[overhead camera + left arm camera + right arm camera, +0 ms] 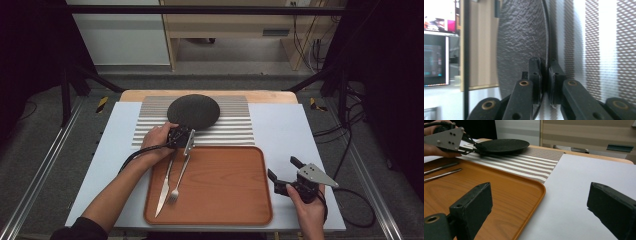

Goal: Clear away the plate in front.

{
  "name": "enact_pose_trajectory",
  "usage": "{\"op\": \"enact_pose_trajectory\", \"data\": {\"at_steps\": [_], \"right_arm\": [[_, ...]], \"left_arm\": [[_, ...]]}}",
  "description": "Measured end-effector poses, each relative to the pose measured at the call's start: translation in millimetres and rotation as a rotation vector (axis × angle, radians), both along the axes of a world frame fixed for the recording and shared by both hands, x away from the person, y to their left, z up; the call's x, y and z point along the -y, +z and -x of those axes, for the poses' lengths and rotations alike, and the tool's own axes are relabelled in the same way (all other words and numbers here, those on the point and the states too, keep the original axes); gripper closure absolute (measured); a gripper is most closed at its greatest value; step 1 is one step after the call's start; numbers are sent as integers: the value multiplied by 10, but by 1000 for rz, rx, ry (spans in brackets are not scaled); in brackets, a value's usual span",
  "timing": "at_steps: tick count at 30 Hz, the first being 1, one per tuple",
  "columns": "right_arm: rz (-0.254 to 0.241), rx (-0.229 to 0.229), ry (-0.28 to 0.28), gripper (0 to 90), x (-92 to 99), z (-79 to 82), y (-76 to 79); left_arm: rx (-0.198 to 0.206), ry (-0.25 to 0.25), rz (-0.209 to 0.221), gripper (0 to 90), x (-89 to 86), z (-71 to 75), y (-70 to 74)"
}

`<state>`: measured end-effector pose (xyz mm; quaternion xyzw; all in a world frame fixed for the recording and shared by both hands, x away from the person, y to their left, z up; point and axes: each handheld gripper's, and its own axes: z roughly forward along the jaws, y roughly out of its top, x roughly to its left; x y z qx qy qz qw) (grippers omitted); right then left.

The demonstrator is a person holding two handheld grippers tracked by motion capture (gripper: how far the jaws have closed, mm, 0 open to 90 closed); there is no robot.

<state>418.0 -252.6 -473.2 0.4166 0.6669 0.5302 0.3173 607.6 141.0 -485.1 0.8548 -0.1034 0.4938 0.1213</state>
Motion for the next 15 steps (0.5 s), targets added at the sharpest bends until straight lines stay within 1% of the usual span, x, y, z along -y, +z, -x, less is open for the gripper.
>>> {"op": "enact_pose_trajectory", "data": {"at_steps": [2, 4, 9, 11, 14, 15], "right_arm": [[-4, -4, 0, 64, 5, -2, -3], [-4, -5, -1, 64, 7, -1, -3], [-7, -3, -3, 64, 12, 1, 0], [-7, -4, -5, 66, 18, -1, -3], [-12, -6, -6, 69, 28, -1, -2], [-12, -4, -7, 69, 30, -2, -3]], "left_arm": [[21, 6, 11, 857, 10, 9, 32], [17, 12, 19, 863, 15, 6, 58], [43, 12, -15, 869, 48, 34, 18], [53, 6, -10, 872, 59, 35, 11], [59, 10, -20, 873, 85, 48, -1], [62, 11, -17, 873, 90, 52, -5]]}}
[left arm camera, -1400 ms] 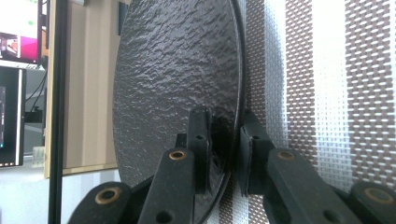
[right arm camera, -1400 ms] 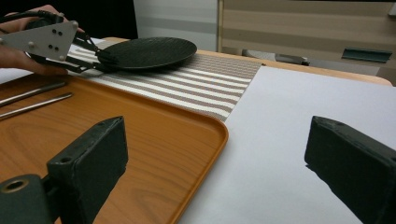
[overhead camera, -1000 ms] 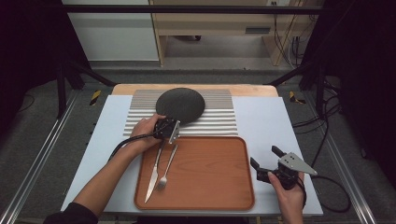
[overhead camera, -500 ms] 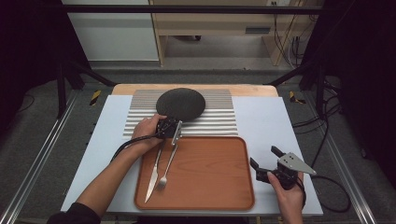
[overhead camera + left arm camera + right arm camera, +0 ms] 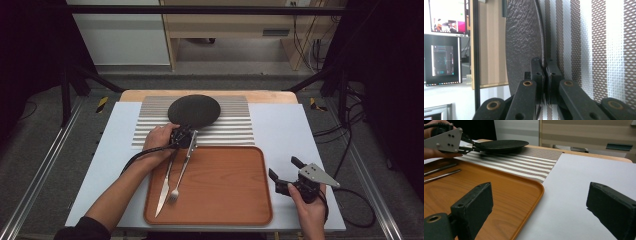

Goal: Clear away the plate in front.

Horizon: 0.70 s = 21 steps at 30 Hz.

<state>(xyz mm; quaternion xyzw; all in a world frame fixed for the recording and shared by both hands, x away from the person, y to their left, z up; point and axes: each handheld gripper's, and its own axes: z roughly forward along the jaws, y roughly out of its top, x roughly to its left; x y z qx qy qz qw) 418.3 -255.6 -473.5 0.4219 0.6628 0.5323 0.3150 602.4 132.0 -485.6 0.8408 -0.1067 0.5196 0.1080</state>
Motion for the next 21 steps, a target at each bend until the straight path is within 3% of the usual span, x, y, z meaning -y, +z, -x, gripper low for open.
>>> {"op": "enact_pose_trajectory", "data": {"at_steps": [7, 21], "right_arm": [[0, 2, -1, 71, 5, -1, 0], [-4, 3, -4, 74, 13, 4, 7]], "left_arm": [[14, 19, 28, 860, 25, 7, 62], [55, 12, -4, 859, 29, 75, 20]]}}
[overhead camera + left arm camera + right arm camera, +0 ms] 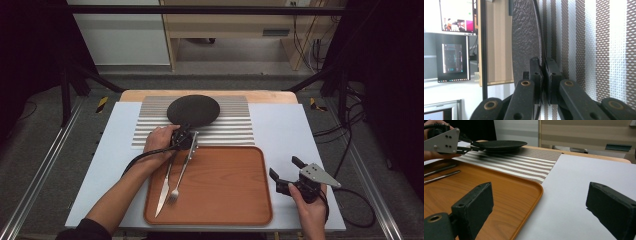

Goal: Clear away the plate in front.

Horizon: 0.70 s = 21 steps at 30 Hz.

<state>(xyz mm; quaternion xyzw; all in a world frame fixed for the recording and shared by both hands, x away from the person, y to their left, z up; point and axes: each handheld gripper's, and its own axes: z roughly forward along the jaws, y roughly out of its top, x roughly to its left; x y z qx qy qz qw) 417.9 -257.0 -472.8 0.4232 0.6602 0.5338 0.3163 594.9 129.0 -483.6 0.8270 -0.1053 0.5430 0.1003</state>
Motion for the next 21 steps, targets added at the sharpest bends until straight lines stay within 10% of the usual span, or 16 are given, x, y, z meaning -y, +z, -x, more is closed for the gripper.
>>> {"op": "enact_pose_trajectory", "data": {"at_steps": [21], "right_arm": [[-9, 14, -1, 74, 17, 10, 27]], "left_arm": [[126, -85, 66, 857, 31, 554, 309]]}}
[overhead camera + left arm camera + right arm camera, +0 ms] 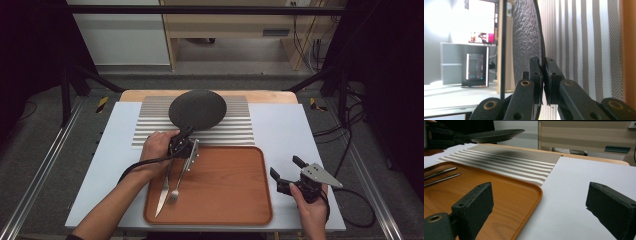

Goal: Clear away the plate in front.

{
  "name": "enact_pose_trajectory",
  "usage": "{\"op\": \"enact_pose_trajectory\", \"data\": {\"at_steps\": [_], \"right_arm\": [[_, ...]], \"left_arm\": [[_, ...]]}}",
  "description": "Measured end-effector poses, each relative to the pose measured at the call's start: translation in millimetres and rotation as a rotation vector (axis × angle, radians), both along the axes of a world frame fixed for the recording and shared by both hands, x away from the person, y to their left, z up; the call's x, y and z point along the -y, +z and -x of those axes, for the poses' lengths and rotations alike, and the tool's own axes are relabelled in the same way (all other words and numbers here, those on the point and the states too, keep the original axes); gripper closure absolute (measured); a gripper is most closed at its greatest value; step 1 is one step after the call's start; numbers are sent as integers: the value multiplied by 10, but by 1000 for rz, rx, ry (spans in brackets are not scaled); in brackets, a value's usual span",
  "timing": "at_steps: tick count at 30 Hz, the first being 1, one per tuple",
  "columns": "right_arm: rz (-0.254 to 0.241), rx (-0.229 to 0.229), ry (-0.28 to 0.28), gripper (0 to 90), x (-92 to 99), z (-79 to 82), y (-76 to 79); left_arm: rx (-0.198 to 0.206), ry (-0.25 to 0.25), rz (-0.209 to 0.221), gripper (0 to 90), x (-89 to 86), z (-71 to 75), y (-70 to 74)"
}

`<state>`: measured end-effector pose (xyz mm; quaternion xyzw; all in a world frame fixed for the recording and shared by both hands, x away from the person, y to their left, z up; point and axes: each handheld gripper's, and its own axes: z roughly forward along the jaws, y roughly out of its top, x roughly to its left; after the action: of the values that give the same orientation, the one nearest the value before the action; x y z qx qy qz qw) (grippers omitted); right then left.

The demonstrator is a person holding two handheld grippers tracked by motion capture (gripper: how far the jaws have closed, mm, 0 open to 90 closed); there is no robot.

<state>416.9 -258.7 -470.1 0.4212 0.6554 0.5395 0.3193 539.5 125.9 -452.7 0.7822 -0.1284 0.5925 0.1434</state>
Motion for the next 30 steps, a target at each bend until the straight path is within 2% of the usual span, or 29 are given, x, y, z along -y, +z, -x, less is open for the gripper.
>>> {"op": "enact_pose_trajectory", "data": {"at_steps": [7, 12, 17, 27, 30], "right_arm": [[-7, 5, 1, 75, 7, 14, 13], [-7, 12, 3, 75, 13, 26, 25], [-24, 7, 7, 75, 38, 49, -1], [-63, 3, 16, 75, 88, 51, -33], [-57, 9, 12, 75, 89, 59, -25]], "left_arm": [[27, -22, 44, 858, -6, 315, 91], [53, -35, 16, 857, -5, 562, 119], [67, -39, 14, 856, 14, 730, 132], [69, -43, 14, 857, 49, 1007, 107], [58, -50, 13, 856, 58, 1065, 85]]}}
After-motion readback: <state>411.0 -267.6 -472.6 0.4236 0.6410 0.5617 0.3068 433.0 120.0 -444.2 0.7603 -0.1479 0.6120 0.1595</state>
